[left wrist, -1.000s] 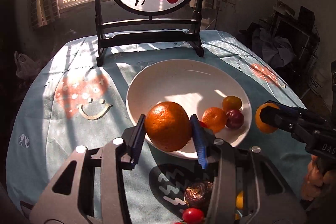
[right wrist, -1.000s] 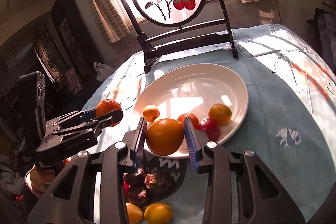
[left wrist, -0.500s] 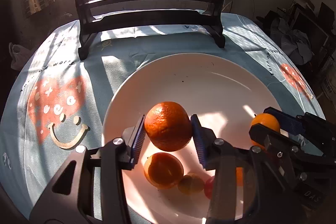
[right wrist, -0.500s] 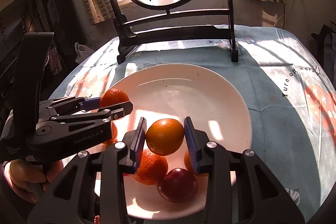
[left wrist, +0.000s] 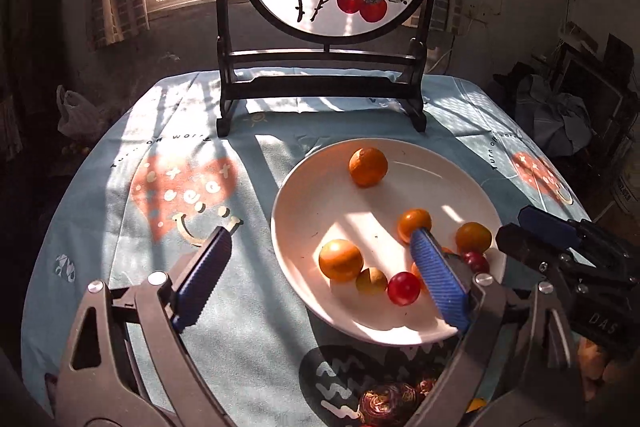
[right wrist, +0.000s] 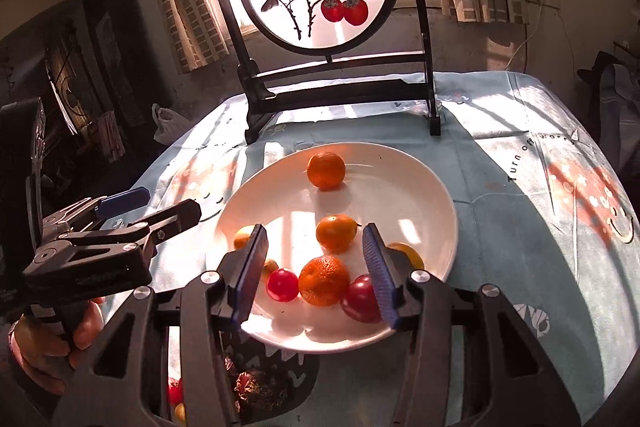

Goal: Organize fruits
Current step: 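Carry the orange and tangerine onto the white plate and open both tools, then grasp the large yellow fruit with right tool while left tool grasps a yellow fruit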

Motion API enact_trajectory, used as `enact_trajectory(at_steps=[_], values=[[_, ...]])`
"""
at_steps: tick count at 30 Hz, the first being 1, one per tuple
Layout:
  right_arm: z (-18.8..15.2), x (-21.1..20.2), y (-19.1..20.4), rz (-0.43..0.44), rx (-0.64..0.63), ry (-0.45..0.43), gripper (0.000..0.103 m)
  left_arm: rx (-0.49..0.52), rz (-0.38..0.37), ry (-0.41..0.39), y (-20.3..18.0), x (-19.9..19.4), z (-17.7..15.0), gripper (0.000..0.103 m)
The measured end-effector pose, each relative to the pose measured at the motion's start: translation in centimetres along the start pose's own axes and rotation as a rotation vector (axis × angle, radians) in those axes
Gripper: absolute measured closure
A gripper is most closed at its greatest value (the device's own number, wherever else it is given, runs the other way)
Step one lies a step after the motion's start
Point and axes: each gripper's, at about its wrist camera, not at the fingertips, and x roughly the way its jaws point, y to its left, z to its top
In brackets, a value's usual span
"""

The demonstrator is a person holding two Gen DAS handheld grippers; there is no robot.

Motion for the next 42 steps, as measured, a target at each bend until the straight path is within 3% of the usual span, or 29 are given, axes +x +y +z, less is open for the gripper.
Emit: enact_trajectory(at_steps=[4, 9, 16, 19, 23, 27, 31, 36, 38, 42], values=[[-2.3, -2.2, 0.9, 0.014, 0.009, -0.003, 0.053, 0.000, 0.016, -0.027, 0.9, -3.1, -2.9, 0.008], [-6.9, -3.7, 1.6, 0.023, 0.008, 0.054, 0.053, 0.015, 0.045, 0.003, 2.3, -4.9, -8.1, 0.008], [-11.3, -4.0, 0.8, 0.118, 0.098, 0.140, 0.053, -0.048, 0.007, 0.028, 3.9, -4.5, -13.6, 0.008], [-11.8, -3.6, 1.4, 0.156, 0.087, 0.179, 0.053, -0.033, -0.007, 0.007, 3.9, -4.7, -13.6, 0.008], [-12.5, -2.6, 2.2, 0.141, 0.051, 0.233, 0.053, 0.002, 0.057, 0.012, 3.7, -4.3, -13.7, 0.008], [-12.9, -2.1, 2.3, 0.143, 0.046, 0.256, 0.053, -0.015, 0.029, 0.024, 3.9, -4.0, -13.5, 0.008], [-13.4, -1.2, 2.3, 0.138, 0.052, 0.299, 0.061, -0.026, 0.018, 0.024, 4.1, -4.1, -13.3, 0.008], [-13.5, -1.3, 2.2, 0.138, 0.057, 0.288, 0.064, -0.063, -0.007, 0.038, 4.9, -4.3, -13.2, 0.008], [-12.9, -2.0, 1.4, 0.156, 0.095, 0.245, 0.064, -0.075, -0.021, 0.049, 5.2, -4.2, -13.2, 0.009], [-12.1, -3.0, 0.4, 0.165, 0.141, 0.184, 0.064, -0.015, -0.102, 0.081, 4.4, -4.3, -13.6, 0.023]])
